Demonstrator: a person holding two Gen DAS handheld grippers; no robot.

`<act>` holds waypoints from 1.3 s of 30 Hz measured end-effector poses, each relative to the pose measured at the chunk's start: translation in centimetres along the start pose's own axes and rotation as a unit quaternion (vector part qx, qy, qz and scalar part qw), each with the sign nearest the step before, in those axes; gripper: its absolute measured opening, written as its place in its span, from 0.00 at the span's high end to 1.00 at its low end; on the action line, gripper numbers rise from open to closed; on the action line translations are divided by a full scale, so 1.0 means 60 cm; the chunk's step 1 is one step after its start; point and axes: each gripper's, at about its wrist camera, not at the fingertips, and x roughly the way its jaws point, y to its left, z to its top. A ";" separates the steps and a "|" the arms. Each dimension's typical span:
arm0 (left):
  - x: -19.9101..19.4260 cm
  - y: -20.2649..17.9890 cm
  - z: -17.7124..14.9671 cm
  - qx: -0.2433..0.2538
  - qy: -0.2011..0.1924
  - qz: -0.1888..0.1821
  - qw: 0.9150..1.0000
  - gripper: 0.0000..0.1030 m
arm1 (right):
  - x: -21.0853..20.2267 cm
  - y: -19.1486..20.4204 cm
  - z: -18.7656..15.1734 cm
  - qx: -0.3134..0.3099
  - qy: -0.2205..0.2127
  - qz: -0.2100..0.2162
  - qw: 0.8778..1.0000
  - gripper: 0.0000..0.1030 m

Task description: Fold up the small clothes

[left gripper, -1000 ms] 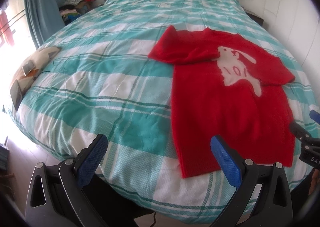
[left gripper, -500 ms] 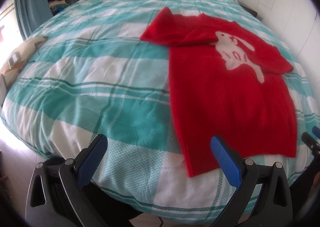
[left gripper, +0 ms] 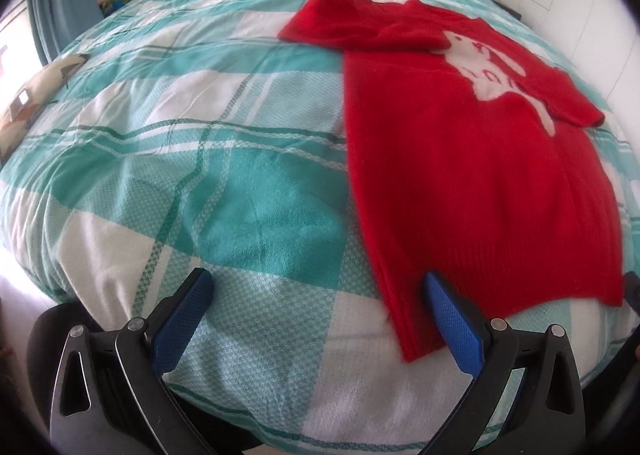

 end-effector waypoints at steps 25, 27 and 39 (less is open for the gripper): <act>-0.065 0.035 -0.022 -0.016 0.000 -0.151 0.988 0.90 | -0.038 0.006 -0.009 -0.043 0.035 -0.074 0.996 0.96; -0.074 0.036 -0.021 -0.023 -0.009 -0.178 0.984 0.69 | -0.036 0.011 -0.010 -0.050 0.030 -0.078 0.995 0.96; -0.004 -0.012 -0.001 -0.024 0.041 -0.158 0.986 0.74 | -0.066 0.022 0.007 -0.062 0.001 -0.061 0.996 0.96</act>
